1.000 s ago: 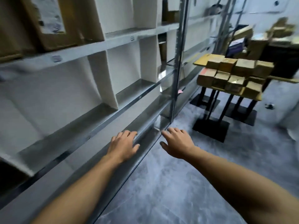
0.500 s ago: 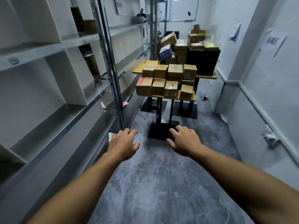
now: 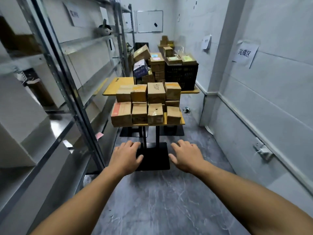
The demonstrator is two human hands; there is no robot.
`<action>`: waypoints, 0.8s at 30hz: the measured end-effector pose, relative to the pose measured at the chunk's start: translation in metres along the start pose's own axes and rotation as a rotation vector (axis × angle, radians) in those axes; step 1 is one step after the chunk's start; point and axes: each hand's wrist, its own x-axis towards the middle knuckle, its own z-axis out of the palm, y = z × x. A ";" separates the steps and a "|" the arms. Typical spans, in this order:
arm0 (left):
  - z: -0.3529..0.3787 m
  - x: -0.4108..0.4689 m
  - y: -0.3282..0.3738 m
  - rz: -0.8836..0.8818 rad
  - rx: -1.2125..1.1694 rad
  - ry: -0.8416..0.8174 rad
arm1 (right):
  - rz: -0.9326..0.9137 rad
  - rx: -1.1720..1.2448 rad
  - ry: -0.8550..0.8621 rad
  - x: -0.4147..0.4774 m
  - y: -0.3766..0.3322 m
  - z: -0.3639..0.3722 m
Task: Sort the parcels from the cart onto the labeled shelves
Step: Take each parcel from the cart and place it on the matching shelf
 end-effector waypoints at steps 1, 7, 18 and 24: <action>-0.003 0.019 -0.004 0.026 0.001 0.005 | 0.026 0.007 0.008 0.015 0.001 -0.003; -0.003 0.109 -0.019 0.128 0.009 0.018 | 0.122 0.054 0.025 0.082 0.012 -0.002; 0.026 0.243 -0.002 0.189 -0.013 -0.057 | 0.192 0.142 0.018 0.197 0.079 0.015; 0.057 0.352 0.026 0.182 -0.088 -0.121 | 0.156 0.150 -0.012 0.288 0.151 0.042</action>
